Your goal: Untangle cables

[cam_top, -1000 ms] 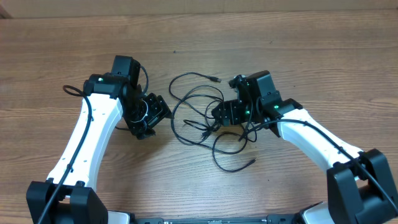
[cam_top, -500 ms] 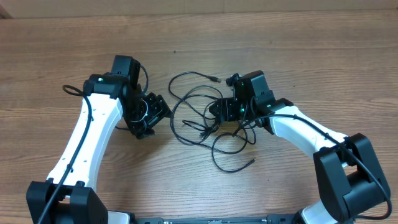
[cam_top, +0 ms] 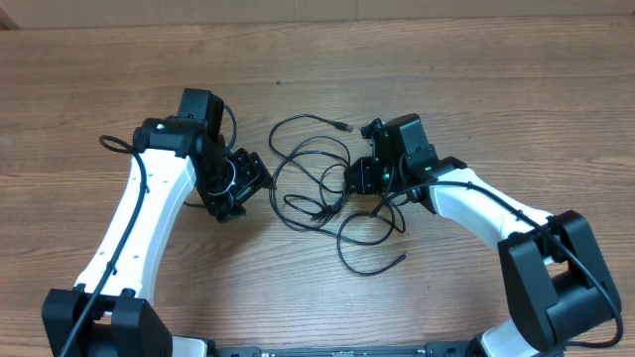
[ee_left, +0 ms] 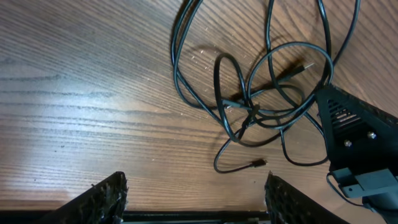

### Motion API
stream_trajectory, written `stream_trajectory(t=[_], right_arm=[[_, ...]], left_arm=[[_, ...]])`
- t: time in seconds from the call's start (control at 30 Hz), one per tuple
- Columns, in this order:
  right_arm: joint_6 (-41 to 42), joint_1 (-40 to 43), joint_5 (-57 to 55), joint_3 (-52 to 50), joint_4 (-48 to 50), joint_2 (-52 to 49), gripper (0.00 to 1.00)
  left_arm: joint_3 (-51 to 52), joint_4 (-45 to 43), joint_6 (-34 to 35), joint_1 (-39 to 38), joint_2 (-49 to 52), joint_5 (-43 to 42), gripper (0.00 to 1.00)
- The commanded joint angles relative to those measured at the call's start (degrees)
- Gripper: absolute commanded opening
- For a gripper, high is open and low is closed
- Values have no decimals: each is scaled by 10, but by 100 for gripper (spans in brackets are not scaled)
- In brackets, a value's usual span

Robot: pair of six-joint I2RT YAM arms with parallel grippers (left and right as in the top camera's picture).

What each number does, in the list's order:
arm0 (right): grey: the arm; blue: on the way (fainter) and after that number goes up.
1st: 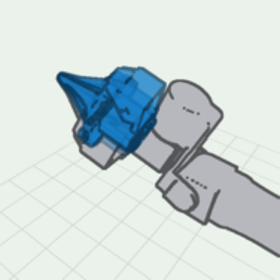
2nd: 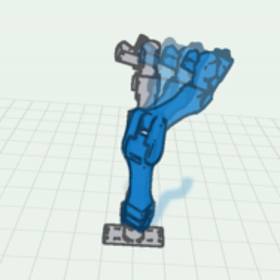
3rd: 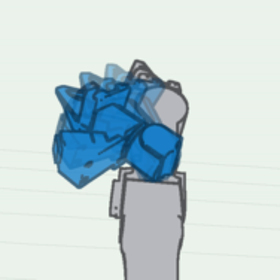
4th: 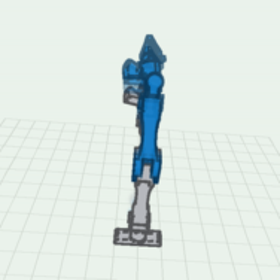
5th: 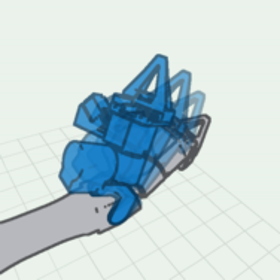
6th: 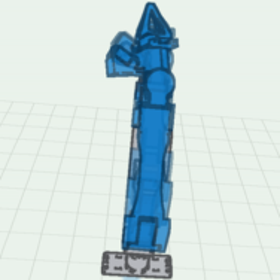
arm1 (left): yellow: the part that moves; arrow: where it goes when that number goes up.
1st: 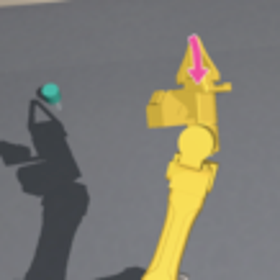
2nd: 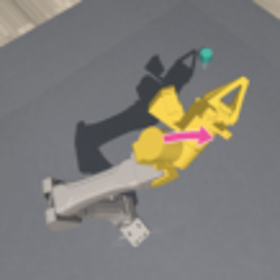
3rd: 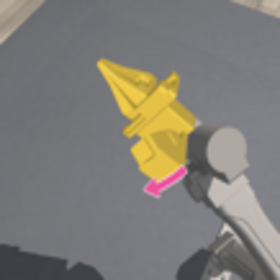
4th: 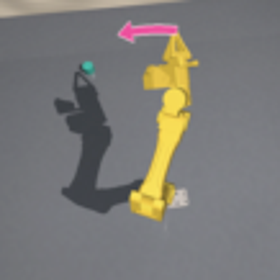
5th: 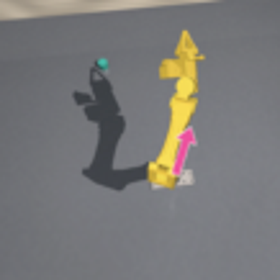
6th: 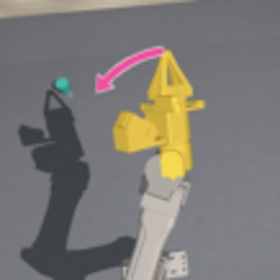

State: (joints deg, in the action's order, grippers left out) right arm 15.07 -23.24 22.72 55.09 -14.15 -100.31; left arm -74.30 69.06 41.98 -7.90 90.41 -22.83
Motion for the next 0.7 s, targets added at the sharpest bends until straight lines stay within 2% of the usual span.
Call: stream_trajectory(t=[0.0, 0.33, 0.5, 0.67], right_arm=[[0, -1, 5, 11, 2, -8, 4], [15, 0, -4, 21, -31, -3, 4], [9, 0, -95, 72, -119, 19, 4], [-37, -2, -194, 154, -224, 45, 4]], left_arm=[[-9, 2, 0, -4, -13, 7, 71], [-9, 12, 0, -4, -13, 8, 70], [-9, 12, 0, -4, -13, 8, 70], [-9, 12, 0, -4, -13, 8, 70]])
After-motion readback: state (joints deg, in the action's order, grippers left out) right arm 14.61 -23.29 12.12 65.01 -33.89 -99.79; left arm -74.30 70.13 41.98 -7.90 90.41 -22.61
